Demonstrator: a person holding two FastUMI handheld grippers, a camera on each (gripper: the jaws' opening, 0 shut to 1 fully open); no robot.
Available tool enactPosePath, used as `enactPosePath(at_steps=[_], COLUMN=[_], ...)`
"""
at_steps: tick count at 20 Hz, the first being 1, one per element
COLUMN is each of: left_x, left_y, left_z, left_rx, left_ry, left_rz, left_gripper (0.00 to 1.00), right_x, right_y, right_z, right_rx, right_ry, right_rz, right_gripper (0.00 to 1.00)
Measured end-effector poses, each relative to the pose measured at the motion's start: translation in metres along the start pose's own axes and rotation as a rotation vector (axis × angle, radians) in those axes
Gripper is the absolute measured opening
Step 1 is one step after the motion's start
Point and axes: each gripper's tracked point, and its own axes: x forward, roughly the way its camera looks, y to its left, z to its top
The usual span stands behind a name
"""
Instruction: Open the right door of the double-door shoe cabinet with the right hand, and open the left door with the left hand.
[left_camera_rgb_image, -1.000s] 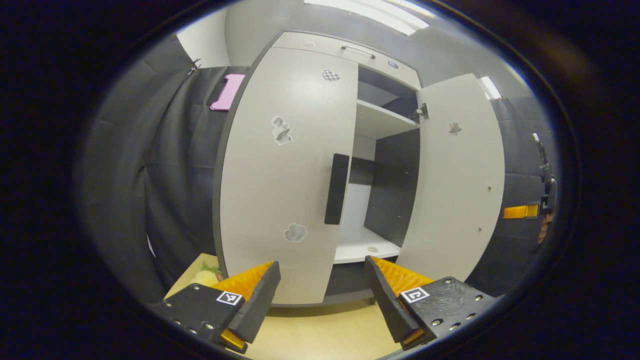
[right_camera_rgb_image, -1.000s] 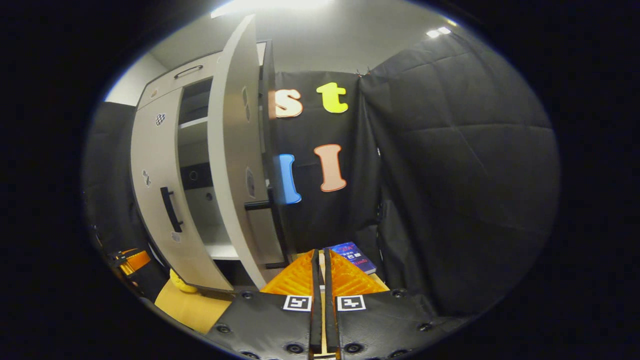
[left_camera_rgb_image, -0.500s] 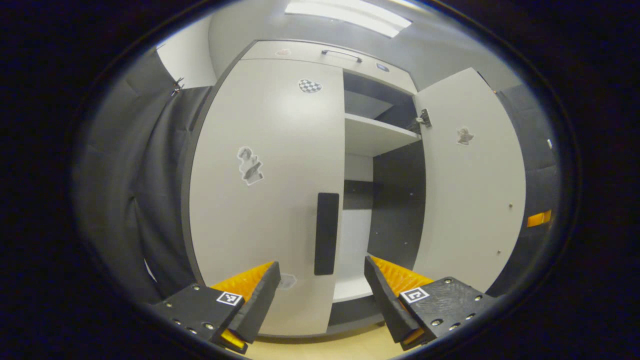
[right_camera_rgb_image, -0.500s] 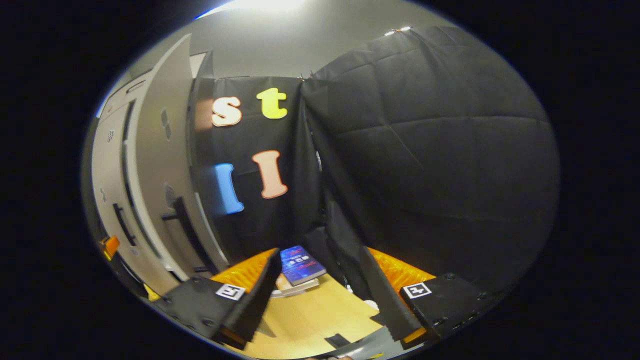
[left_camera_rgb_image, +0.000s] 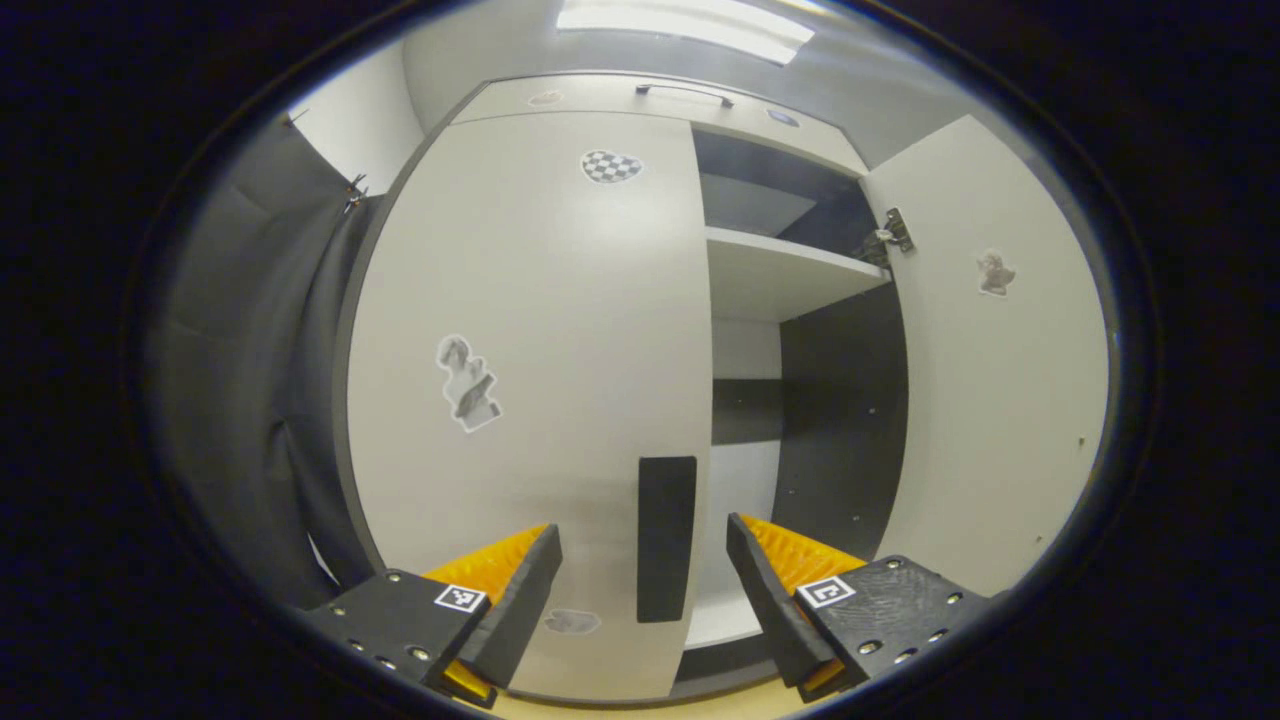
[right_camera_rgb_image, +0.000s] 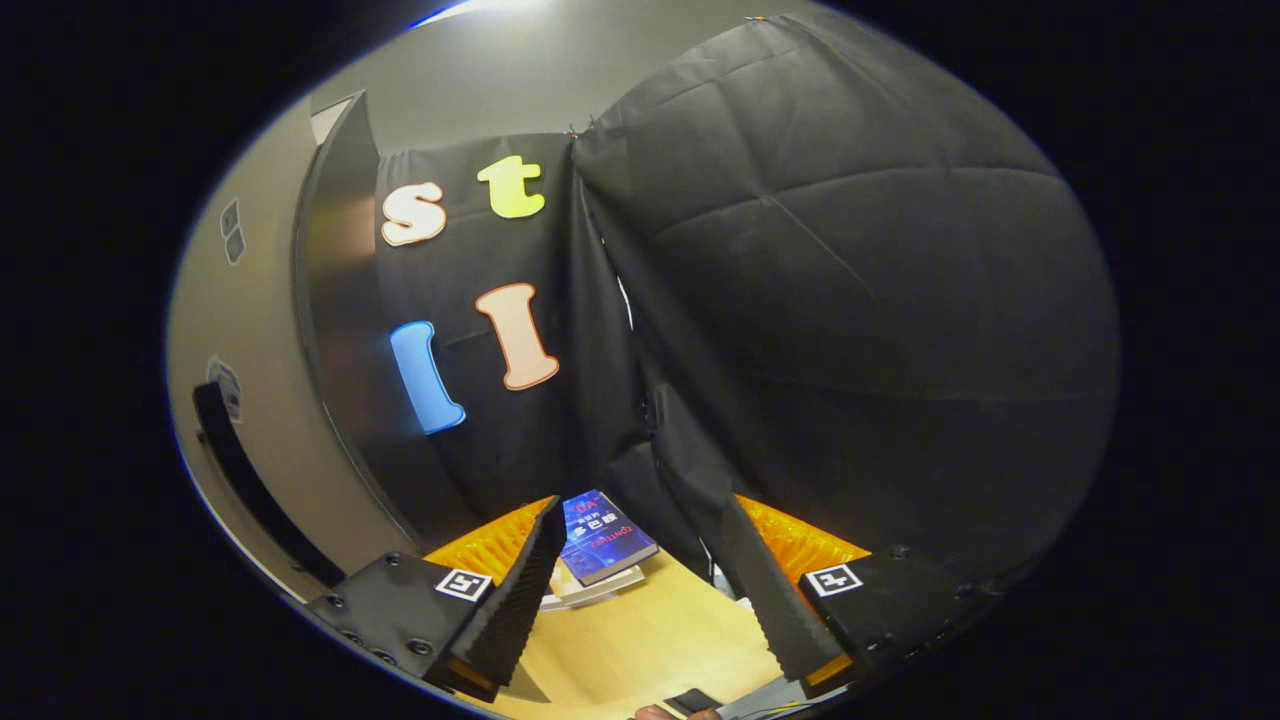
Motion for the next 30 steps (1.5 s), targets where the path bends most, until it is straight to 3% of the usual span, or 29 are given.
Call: enactPosePath(at_steps=[3,5,6,7,8,9,14,16,19,20,21,30], left_x=[0.014,0.024,0.026,0.029,0.027,0.027,0.030,0.028,0.028,0.026,0.027,0.015], left_y=[-0.007,-0.005,-0.007,-0.010,-0.004,-0.002,-0.001,-0.001,0.000,-0.002,-0.001,-0.001], left_z=[-0.011,-0.017,-0.021,-0.022,-0.021,-0.020,-0.021,-0.024,-0.024,-0.024,-0.024,-0.030], left_rx=[-0.020,-0.014,-0.015,-0.021,-0.024,-0.040,-0.024,-0.022,-0.039,-0.057,-0.055,-0.081], left_ry=[0.040,0.066,0.080,0.085,0.077,0.068,0.062,0.052,0.043,0.041,0.042,0.060], left_rz=[0.019,0.050,0.052,0.048,0.091,0.118,0.149,0.154,0.136,0.130,0.124,0.075], left_gripper=[0.98,0.60,0.52,0.53,0.53,0.43,0.28,0.27,0.09,0.09,0.03,0.04], right_x=[0.013,0.023,0.027,0.034,0.039,0.044,0.064,0.070,0.068,0.067,0.066,0.031], right_y=[0.001,0.007,0.008,0.007,0.005,0.004,0.015,0.017,0.022,0.024,0.027,0.026], right_z=[-0.021,-0.029,-0.031,-0.033,-0.034,-0.037,-0.047,-0.047,-0.043,-0.042,-0.041,-0.040], right_rx=[-0.040,-0.049,-0.057,-0.063,-0.067,-0.065,0.020,0.015,-0.006,-0.010,-0.012,-0.021], right_ry=[0.032,0.053,0.058,0.061,0.065,0.071,0.114,0.111,0.094,0.089,0.083,0.046], right_rz=[0.016,0.051,0.060,0.065,0.067,0.065,0.100,0.105,0.116,0.120,0.123,0.103], right_gripper=[0.98,0.98,0.98,0.98,0.98,0.98,0.98,0.98,0.98,0.98,0.98,0.98])
